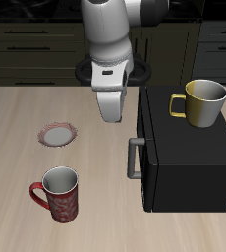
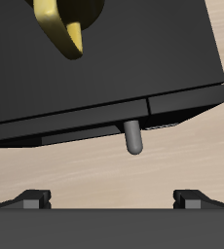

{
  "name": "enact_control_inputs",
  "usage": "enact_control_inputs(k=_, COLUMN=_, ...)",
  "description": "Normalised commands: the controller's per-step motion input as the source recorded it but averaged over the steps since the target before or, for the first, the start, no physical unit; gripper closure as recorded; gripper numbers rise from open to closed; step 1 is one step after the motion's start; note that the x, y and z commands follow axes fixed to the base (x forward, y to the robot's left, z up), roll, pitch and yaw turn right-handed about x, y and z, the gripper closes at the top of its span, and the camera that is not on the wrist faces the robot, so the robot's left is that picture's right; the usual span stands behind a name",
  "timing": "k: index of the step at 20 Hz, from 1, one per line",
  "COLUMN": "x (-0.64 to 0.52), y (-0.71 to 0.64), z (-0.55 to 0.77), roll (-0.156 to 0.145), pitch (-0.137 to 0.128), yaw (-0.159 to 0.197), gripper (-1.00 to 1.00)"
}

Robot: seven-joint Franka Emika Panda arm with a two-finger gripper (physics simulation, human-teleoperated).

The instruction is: Open the microwave and place the white and yellow mug in it

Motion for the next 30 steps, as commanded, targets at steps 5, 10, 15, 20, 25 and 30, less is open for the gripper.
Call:
enact_control_inputs(k=5, x=0.06, y=0.02, z=-0.15, roll=-0.019, pitch=-0.046, yaw=0.091, gripper=-1.00)
enact_control_inputs(k=10, x=-0.02, y=-0.06, z=-0.24, roll=-0.009, pitch=0.011, yaw=0.026, gripper=-1.00)
enact_control_inputs(k=15, x=0.06, y=-0.09, z=-0.04, roll=0.015, pitch=-0.019, yaw=0.057, gripper=-1.00)
enact_control_inputs(k=20, x=0.02, y=-0.07, z=-0.01, roll=-0.014, pitch=-0.006, yaw=-0.009, gripper=-1.00)
enact_control_inputs(k=25, x=0.05, y=-0.02, z=-0.08, roll=0.000, pitch=-0.013, yaw=0.012, gripper=-1.00)
enact_control_inputs(k=30, x=0.08, y=0.00, z=-0.07, roll=-0.009, pitch=-0.014, yaw=0.012, gripper=-1.00)
